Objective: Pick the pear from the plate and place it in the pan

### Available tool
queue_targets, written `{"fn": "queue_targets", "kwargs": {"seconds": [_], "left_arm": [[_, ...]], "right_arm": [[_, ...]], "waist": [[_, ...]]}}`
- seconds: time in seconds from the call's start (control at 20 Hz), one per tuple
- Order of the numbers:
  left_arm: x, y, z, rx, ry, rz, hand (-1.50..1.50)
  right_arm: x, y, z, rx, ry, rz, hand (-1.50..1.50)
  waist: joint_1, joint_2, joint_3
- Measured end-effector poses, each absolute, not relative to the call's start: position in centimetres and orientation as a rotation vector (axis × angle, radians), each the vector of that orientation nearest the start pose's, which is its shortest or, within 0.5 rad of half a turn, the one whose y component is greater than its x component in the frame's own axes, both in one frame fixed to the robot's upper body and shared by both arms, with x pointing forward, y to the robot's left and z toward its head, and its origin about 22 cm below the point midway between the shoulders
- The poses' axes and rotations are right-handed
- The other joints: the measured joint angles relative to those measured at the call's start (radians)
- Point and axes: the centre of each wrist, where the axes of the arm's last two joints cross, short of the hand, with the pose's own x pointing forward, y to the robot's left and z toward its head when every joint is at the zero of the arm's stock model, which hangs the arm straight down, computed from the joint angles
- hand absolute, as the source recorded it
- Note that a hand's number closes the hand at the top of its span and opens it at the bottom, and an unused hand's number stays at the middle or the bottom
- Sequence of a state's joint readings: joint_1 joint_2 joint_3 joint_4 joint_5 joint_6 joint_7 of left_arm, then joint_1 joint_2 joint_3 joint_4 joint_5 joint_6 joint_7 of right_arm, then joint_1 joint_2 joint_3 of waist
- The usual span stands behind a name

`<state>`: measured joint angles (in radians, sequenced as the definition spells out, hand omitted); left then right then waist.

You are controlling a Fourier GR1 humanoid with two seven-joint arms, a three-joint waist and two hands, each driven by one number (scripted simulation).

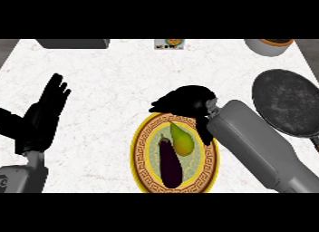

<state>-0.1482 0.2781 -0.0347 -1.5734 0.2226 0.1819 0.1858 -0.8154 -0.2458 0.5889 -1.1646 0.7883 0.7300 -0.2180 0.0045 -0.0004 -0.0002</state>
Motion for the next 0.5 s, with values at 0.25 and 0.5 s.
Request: {"fn": "queue_targets", "kwargs": {"seconds": [0.25, 0.5], "left_arm": [[28.0, 27.1, 5.9, 0.098, -1.52, 0.044, 0.0], [27.9, 27.0, 6.2, 0.094, -1.521, 0.048, 0.0]], "right_arm": [[36.1, -9.0, 8.6, -0.097, -1.207, 2.129, -1.5], [36.6, -8.0, 7.1, -0.096, -1.169, 2.157, -1.5]], "waist": [[0.002, 0.001, 0.0], [0.004, 0.002, 0.0]]}}
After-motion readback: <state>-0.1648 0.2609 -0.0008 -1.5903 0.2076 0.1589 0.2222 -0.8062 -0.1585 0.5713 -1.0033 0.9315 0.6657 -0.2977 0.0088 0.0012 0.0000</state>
